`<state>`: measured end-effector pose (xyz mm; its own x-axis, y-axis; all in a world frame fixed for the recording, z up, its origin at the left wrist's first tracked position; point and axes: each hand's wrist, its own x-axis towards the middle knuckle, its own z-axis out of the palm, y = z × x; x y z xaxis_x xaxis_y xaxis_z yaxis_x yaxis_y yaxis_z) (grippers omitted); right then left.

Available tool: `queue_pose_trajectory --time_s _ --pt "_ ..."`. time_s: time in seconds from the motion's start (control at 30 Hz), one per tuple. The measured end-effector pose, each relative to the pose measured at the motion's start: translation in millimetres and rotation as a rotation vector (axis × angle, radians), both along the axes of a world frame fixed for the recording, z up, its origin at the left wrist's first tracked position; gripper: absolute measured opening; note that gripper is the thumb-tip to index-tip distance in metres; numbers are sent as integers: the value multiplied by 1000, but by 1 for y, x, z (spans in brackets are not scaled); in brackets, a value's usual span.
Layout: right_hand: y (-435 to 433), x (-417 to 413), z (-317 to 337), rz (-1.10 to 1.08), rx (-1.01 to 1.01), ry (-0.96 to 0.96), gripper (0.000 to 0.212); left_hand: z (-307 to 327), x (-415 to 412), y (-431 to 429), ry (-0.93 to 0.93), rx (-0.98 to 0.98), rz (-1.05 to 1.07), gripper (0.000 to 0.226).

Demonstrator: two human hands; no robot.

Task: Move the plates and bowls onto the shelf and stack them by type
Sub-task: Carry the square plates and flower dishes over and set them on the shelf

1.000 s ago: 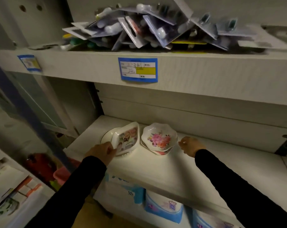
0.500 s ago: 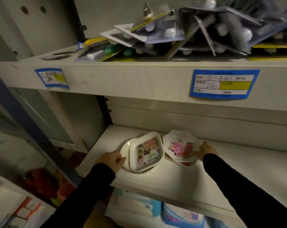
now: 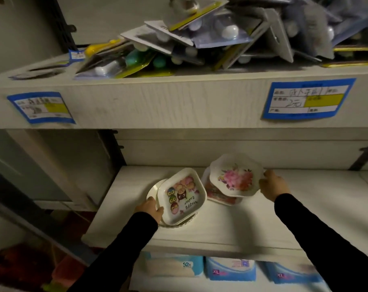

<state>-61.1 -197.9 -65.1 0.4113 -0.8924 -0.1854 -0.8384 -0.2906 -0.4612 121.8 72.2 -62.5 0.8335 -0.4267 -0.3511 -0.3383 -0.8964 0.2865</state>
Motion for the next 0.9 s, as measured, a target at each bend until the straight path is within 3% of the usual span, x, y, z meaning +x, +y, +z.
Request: queue_pose_trajectory --time_s 0.23,0.6,0.73,0.9 --pt "13 -45 5 -57 -117 -137 20 -9 16 -21 101 -10 17 51" --pt "47 -89 15 -170 -103 -150 14 -19 32 -27 231 -154 40 58" --pt "55 -100 16 -197 -93 -137 10 -21 40 -25 329 -286 78 42" --pt "59 -111 17 -222 -99 -141 21 -13 47 -22 212 -248 109 27"
